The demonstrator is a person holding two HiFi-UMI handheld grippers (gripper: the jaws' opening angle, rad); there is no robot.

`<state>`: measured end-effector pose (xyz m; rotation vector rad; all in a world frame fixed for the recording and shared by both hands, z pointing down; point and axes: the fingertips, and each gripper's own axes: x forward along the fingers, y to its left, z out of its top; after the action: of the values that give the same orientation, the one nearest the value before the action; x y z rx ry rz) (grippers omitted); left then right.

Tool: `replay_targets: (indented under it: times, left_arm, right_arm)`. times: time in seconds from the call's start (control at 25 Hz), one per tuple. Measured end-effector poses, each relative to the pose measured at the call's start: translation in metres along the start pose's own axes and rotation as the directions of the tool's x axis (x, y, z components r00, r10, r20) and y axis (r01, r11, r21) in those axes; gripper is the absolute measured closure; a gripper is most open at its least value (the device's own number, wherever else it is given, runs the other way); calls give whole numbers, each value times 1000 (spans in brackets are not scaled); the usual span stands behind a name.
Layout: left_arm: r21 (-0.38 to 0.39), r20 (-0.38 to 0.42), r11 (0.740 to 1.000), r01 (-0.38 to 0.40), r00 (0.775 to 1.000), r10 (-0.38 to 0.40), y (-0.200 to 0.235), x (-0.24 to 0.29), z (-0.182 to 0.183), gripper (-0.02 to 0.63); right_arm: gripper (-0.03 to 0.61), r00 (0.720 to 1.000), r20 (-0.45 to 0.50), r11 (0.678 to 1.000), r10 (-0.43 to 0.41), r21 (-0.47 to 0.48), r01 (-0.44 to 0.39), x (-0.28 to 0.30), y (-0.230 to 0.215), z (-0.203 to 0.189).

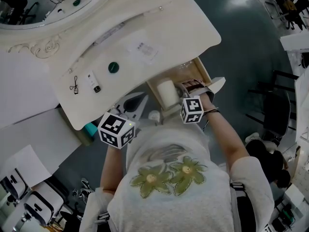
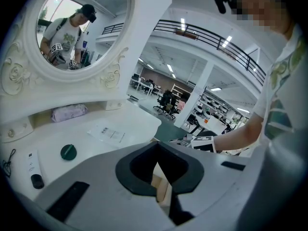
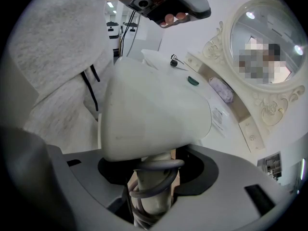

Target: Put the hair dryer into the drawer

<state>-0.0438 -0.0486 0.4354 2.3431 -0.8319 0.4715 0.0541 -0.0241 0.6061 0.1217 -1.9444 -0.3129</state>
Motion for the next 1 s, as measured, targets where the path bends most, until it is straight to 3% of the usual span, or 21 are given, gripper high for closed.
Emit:
replay_targets:
  times: [1.0]
  left_arm:
    - [-31,-26,999,-29,999,28,6,-2,-10,604]
  right_arm:
    - [333,996,-40,997,77,9,-77,40,4,-18]
